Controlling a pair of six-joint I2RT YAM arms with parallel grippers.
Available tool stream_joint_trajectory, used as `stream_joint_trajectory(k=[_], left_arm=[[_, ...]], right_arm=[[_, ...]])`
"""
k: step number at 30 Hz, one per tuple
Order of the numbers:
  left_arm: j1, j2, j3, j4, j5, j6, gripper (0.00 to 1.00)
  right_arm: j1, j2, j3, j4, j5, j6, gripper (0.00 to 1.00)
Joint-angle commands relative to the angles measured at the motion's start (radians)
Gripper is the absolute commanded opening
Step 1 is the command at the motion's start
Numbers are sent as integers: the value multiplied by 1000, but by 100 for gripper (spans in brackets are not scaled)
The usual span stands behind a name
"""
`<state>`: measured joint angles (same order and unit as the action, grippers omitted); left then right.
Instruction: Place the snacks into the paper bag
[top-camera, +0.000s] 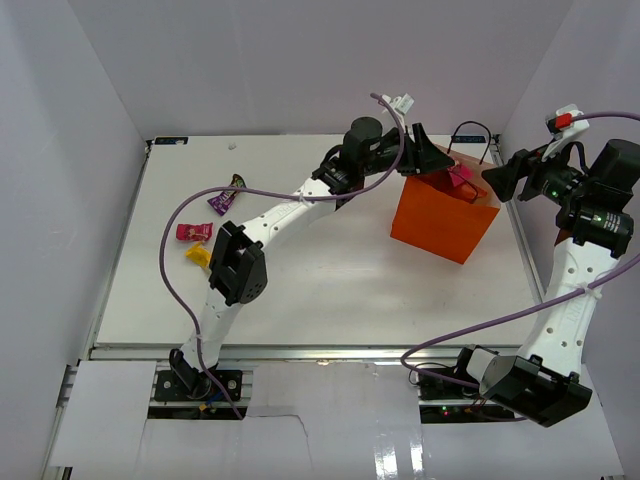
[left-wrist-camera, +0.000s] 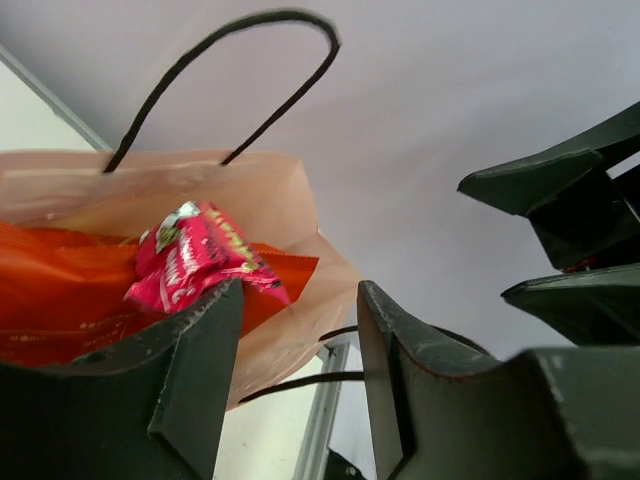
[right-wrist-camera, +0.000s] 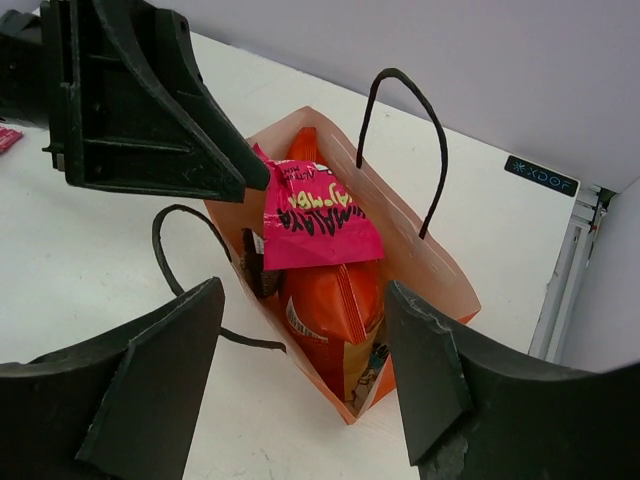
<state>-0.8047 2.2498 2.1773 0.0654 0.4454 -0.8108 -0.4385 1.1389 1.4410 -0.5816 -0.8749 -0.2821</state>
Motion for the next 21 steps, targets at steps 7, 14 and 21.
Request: stream_joint_trajectory(k=[7, 14, 21], left_arm=[[1, -182, 99, -163, -149, 244, 66], [83, -540, -293, -168, -321, 332, 67], [332, -1019, -1053, -287, -594, 60, 66]], right_arm=[[-5, -1, -14, 55, -59, 27, 72], [-5, 7, -30, 65, -88, 6, 72], [-5, 2, -21, 140, -70, -5, 71]])
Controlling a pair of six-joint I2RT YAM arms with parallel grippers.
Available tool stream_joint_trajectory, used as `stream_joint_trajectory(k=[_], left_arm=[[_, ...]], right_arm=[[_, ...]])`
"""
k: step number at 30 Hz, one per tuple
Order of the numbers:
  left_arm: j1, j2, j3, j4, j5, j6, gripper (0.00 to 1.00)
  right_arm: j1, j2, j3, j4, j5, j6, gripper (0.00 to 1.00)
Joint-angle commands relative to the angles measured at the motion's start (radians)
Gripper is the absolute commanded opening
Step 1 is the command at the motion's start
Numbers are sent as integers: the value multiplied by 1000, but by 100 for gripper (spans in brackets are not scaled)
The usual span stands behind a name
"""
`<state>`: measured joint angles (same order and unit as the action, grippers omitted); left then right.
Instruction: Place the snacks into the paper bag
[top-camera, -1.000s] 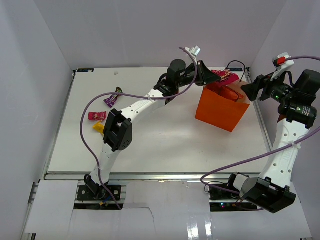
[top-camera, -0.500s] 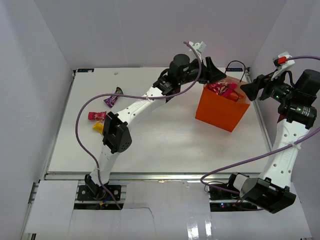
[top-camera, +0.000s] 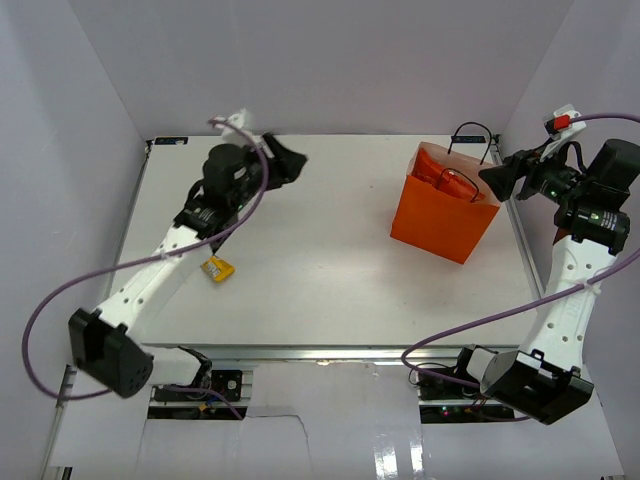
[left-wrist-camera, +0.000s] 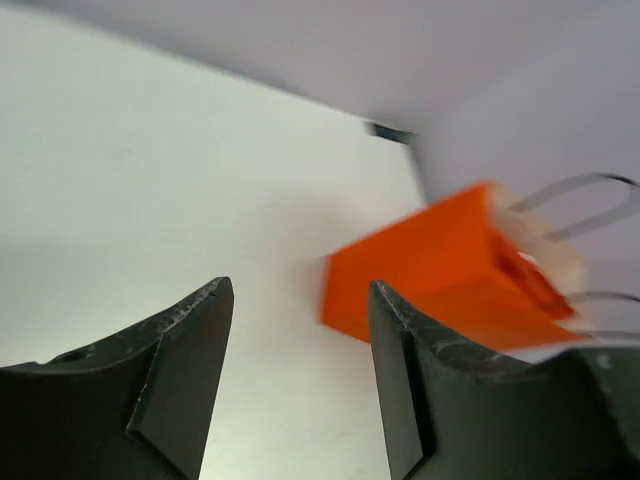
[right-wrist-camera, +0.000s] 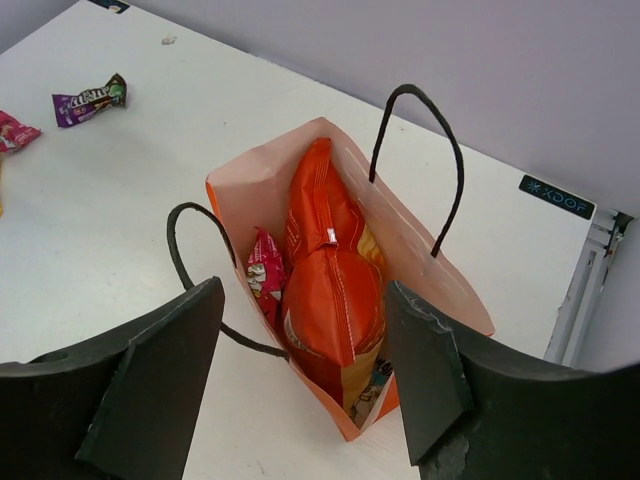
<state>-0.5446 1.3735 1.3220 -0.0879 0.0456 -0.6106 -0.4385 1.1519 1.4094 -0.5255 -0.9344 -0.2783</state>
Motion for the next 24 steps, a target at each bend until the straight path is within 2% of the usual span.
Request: stream_joint_trajectory(k=[1, 4, 6, 7, 10, 18, 24], left_arm=[[98, -184, -252, -183, -244, -185, 66], [234, -296, -403, -419, -433, -339, 73], [300, -304, -443, -498, -444, -409, 74], [366, -283, -464, -566, -443, -429, 74], [460, -181, -486, -618, -397, -451, 75], [529, 38, -480, -454, -296, -356, 74], [532, 180, -434, -452, -253, -333, 61]], right_arm=[[-3, -8, 13, 100, -4, -4, 72], [-3, 5, 14, 104, 2, 7, 71], [-2, 8, 7, 101, -1, 10, 71], [-2, 8, -6, 99, -1, 8, 71], [0, 2, -23, 93, 5, 2, 71], [1, -27, -70, 50, -6, -24, 71], [4, -50, -90, 15, -15, -41, 72]])
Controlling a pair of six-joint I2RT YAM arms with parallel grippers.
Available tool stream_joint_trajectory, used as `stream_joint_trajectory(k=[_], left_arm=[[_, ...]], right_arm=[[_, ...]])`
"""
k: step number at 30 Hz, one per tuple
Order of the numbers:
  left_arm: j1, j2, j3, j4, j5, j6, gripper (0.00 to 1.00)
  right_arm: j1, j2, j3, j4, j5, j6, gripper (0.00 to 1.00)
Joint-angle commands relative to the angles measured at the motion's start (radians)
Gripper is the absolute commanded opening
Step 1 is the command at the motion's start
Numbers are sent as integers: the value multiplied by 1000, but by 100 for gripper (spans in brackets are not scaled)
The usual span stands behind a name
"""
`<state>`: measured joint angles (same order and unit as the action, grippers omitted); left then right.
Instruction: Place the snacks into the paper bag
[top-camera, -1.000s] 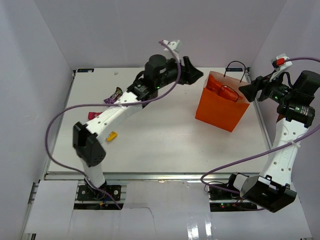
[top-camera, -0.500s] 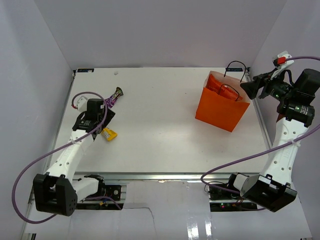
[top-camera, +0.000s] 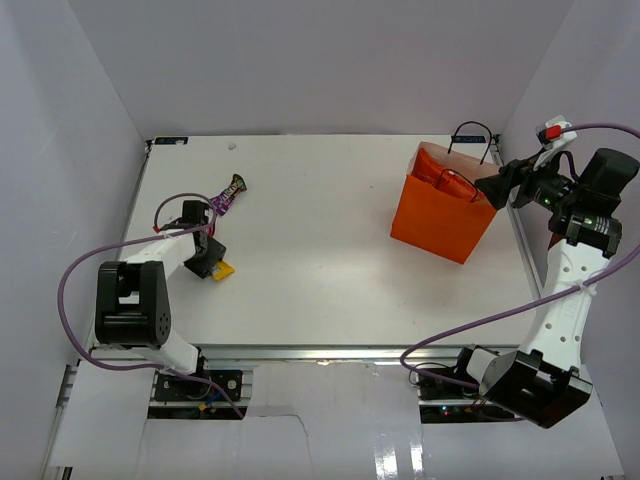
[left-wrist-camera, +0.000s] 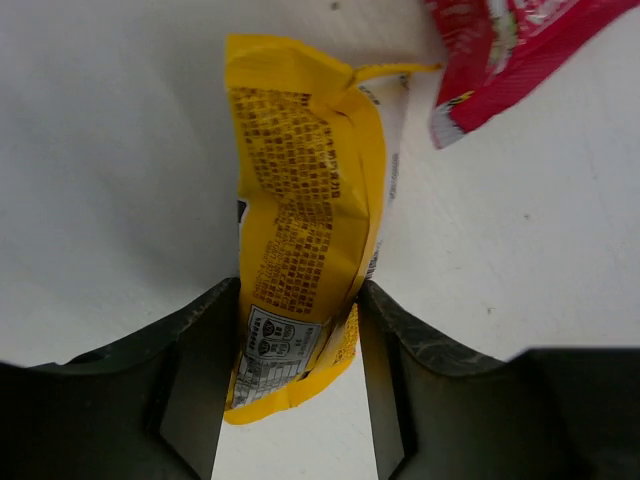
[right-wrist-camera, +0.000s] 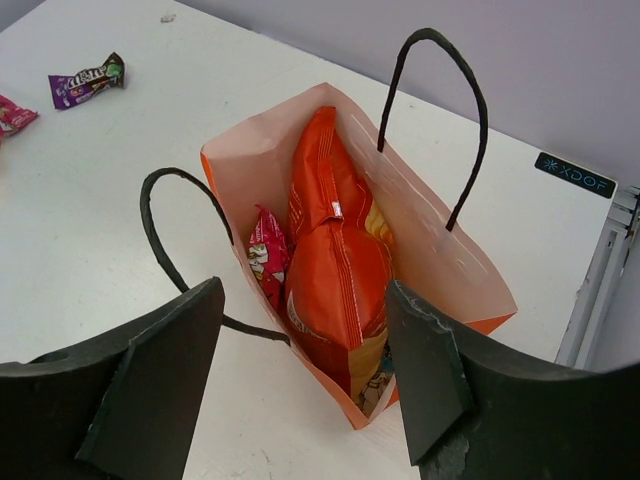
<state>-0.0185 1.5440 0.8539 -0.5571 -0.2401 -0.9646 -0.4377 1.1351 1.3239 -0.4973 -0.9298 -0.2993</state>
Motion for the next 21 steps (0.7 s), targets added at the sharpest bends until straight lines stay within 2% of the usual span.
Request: stream_joint_trajectory(k=[1, 2, 6, 10, 13, 14, 15, 16, 17, 18, 19, 21], left_arm=[[6, 11, 33, 19, 38, 21, 59], [6, 11, 33, 22, 41, 26, 53], [6, -40, 21, 49, 76, 67, 43], [3, -160, -24, 167, 217, 161, 34], [-11, -264, -97, 336, 471, 246, 30], [-17, -283, -120, 385, 548, 260, 30], [-27, -300, -147, 502, 624, 286, 29], [-38, -327, -194, 544, 681, 290, 29], [-50, -335, -216, 615, 809, 296, 29], [-87, -349, -236, 714, 872, 302, 29], [-116, -355, -243, 732, 889, 316, 29], [-227, -366, -242, 802, 955, 374, 31]], right_arm=[[4, -37, -8, -23, -23, -29, 72], [4, -38, -8, -29, -29, -37, 72], [8, -26, 23, -78, -66, -102, 71], [53, 37, 148, -190, -70, -181, 71], [169, 103, 294, -286, 24, -222, 70], [251, 127, 316, -309, 51, -234, 70], [290, 133, 331, -313, 71, -238, 70], [325, 138, 343, -308, 110, -241, 70], [397, 155, 372, -304, 133, -247, 70], [428, 169, 395, -303, 170, -257, 69], [497, 187, 421, -311, 181, -261, 69], [554, 261, 533, -366, 184, -255, 69]])
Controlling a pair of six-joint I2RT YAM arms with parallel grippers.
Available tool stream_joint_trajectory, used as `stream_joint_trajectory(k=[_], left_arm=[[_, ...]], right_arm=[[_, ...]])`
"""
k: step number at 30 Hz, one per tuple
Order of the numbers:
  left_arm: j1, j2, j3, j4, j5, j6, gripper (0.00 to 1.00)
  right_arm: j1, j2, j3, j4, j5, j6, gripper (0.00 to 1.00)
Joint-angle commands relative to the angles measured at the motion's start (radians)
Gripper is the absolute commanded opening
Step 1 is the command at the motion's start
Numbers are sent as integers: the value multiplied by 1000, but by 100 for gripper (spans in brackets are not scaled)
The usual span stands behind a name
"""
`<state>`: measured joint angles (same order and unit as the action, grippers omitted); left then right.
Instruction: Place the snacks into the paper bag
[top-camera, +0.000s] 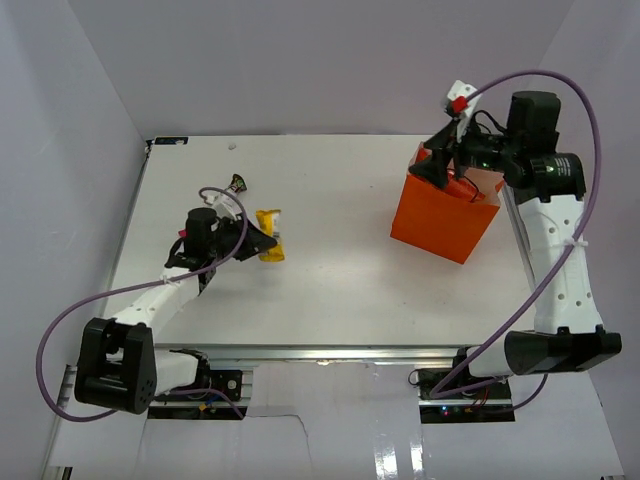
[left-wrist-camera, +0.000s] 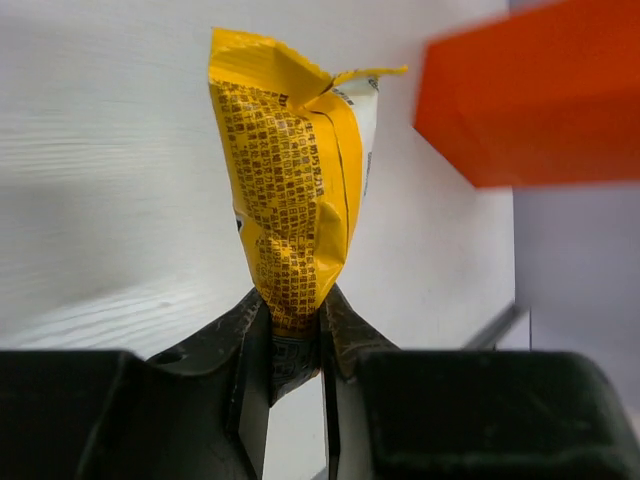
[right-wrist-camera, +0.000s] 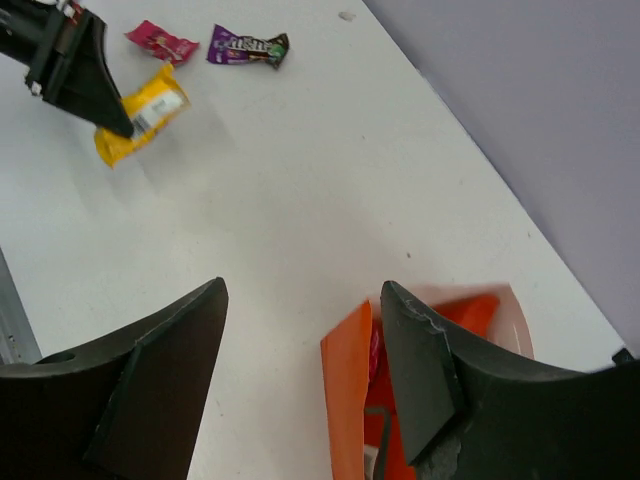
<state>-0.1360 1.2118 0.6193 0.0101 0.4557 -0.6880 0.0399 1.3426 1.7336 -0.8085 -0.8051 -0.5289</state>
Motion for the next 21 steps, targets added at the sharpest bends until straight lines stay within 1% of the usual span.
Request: stream_joint_trajectory(k=[1, 2, 3, 4, 5, 6, 7, 8, 9, 10, 14, 18, 20, 21], left_arm=[[-143, -37, -6, 257, 265, 134, 32], [-210, -40, -1, 310, 273, 154, 32], [-241, -41, 2, 333, 297, 177, 32], [-269, -41, 8, 346, 287, 215, 32], [-313, -37, 23, 367, 279, 229, 32], [-329, -29, 33, 378, 278, 240, 33], [-352, -15, 43, 392, 271, 249, 33], [-361, -6, 69, 396, 258, 246, 33], [-369, 2, 85, 401, 242, 245, 33], [-376, 8, 98, 403, 230, 243, 33], [-412, 34, 157, 429, 190, 231, 33], [-435, 51, 186, 447, 184, 216, 33], [-442, 55, 189, 453, 181, 212, 33], [-444, 55, 188, 456, 179, 206, 33]], right_arm=[[101, 78, 156, -73, 34, -10, 68], [157, 114, 178, -84, 20, 9, 69], [194, 124, 175, -61, 18, 36, 70], [259, 128, 159, -34, 14, 120, 71], [290, 133, 138, 1, 18, 174, 73], [325, 135, 95, 84, 32, 237, 74], [380, 138, 71, 129, 70, 371, 75], [399, 138, 41, 175, 89, 450, 76], [414, 138, -12, 219, 110, 525, 80], [435, 141, -35, 274, 151, 656, 87], [453, 161, -109, 333, 213, 812, 90], [457, 162, -192, 374, 187, 911, 89], [468, 159, -239, 409, 176, 940, 87], [471, 158, -261, 420, 175, 948, 82]])
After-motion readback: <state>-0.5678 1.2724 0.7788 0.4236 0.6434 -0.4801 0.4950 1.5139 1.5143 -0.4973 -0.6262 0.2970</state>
